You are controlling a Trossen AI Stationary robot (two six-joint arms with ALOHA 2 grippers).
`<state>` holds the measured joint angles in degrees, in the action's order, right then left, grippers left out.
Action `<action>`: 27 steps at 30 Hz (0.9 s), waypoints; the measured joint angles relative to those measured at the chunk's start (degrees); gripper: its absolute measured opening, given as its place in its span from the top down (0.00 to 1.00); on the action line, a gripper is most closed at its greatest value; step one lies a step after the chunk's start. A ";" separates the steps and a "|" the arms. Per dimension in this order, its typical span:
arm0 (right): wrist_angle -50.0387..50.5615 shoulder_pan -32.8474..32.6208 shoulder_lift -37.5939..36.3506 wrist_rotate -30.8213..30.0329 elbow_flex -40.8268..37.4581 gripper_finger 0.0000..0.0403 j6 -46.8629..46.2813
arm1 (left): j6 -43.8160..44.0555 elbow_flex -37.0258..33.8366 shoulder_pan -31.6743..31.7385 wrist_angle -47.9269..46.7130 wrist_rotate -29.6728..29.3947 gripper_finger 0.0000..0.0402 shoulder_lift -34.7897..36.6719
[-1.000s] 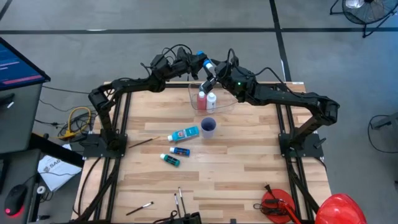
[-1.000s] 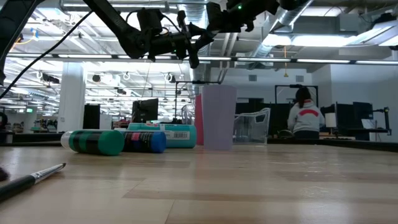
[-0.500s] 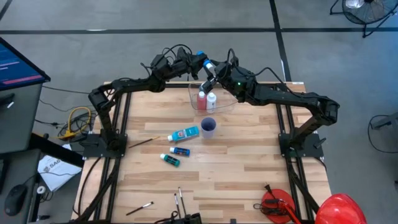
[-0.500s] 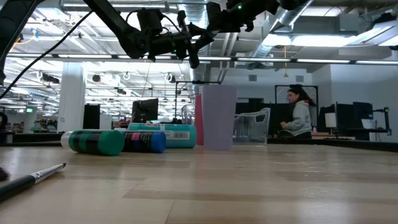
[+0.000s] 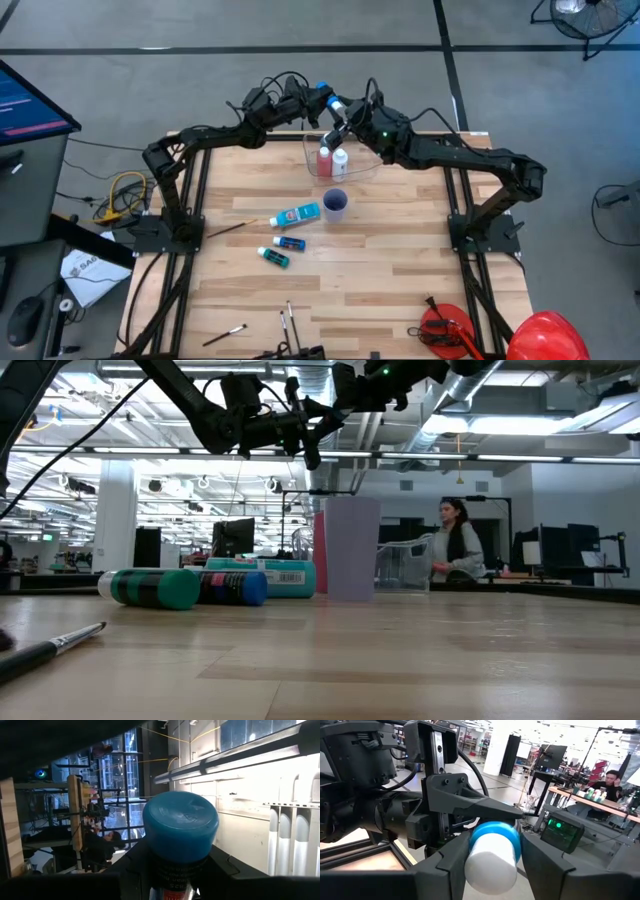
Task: Pick & Place Paint Supplies
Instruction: Adjust the blue paint bottle in the transparent bin
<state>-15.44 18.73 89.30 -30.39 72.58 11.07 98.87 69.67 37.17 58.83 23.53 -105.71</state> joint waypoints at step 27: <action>1.68 -1.82 -0.11 -3.81 0.07 0.70 -0.07 | -2.07 -0.02 0.58 -0.09 4.85 0.62 -0.02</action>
<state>-13.76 16.91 89.19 -34.19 72.64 11.00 96.80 69.65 37.75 58.74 28.38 -105.73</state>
